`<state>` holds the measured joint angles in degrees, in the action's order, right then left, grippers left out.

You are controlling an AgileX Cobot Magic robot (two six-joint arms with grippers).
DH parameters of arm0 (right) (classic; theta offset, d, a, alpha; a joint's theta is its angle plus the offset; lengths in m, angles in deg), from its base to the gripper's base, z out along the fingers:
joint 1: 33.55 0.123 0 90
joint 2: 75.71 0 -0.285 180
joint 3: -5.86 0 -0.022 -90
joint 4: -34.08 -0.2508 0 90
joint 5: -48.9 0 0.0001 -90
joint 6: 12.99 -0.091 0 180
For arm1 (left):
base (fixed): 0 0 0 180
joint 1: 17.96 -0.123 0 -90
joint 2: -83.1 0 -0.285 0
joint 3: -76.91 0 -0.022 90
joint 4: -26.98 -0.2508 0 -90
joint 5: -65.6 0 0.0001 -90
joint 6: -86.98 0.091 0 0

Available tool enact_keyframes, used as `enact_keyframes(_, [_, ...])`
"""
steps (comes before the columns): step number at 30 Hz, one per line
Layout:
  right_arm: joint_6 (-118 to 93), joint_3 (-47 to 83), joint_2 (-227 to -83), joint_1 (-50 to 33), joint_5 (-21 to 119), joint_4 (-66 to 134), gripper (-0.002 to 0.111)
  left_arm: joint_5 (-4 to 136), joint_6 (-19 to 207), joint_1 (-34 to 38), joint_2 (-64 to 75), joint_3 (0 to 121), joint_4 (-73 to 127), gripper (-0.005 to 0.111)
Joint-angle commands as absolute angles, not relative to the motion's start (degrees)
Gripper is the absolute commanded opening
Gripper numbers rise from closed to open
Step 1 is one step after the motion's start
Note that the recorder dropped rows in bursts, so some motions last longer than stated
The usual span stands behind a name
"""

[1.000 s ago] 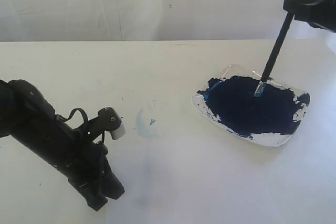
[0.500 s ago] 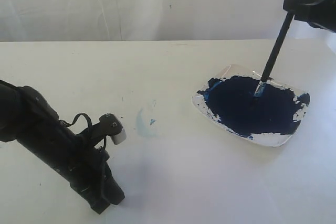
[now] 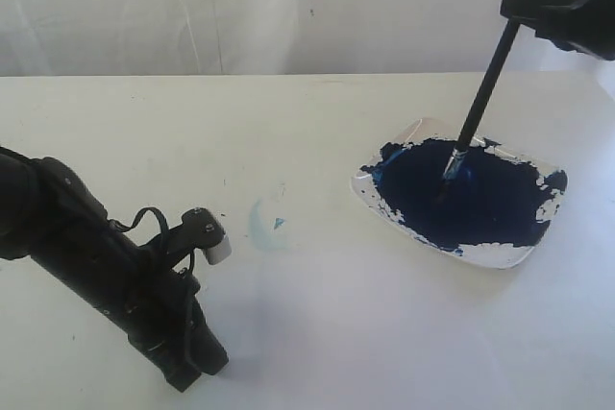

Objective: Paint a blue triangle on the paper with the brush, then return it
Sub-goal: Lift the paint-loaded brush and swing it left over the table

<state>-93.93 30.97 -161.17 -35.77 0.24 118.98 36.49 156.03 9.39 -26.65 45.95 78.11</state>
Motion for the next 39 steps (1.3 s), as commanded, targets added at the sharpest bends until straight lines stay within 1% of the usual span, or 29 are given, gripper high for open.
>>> enact_keyframes(1, [-93.98, 31.39, -159.98, -35.13, -2.91, 119.10, 0.000, 35.74, 156.19, 9.34, -26.73, 45.47, 78.44, 0.000])
enact_keyframes(5, [-94.15, 33.23, -156.97, -32.73, -0.57, 118.11, 0.000, 35.98, 156.19, 9.34, -26.73, 45.47, 78.44, 0.000])
enact_keyframes(9, [-94.04, 34.31, -153.61, -29.54, 11.07, 117.95, 0.000, 36.12, 156.19, 9.34, -26.73, 45.47, 78.44, 0.000])
enact_keyframes(11, [-94.16, 34.53, -152.90, -29.29, 14.55, 118.07, 0.000, 36.12, 156.19, 9.34, -26.73, 45.47, 78.44, 0.000])
enact_keyframes(16, [-95.73, 34.53, -152.90, -28.36, 8.82, 118.46, 0.000, 36.12, 156.19, 9.34, -26.73, 45.47, 78.44, 0.000])
enact_keyframes(23, [-98.45, 35.91, -152.90, -22.58, 8.53, 116.48, 0.000, 36.12, 156.19, 9.34, -26.73, 45.47, 78.44, 0.000])
enact_keyframes(26, [-97.22, 37.99, -152.90, -19.60, 9.41, 112.43, 0.000, 36.12, 156.19, 9.34, -26.73, 45.47, 78.44, 0.000])
enact_keyframes(34, [-83.13, 44.33, -153.03, -10.63, 12.31, 92.88, 0.000, 36.12, 156.19, 9.34, -26.73, 45.47, 78.44, 0.000])
enact_keyframes(39, [-76.93, 45.29, -155.25, -5.51, 14.26, 86.13, 0.000, 36.12, 156.19, 9.34, -26.73, 45.47, 78.44, 0.000])
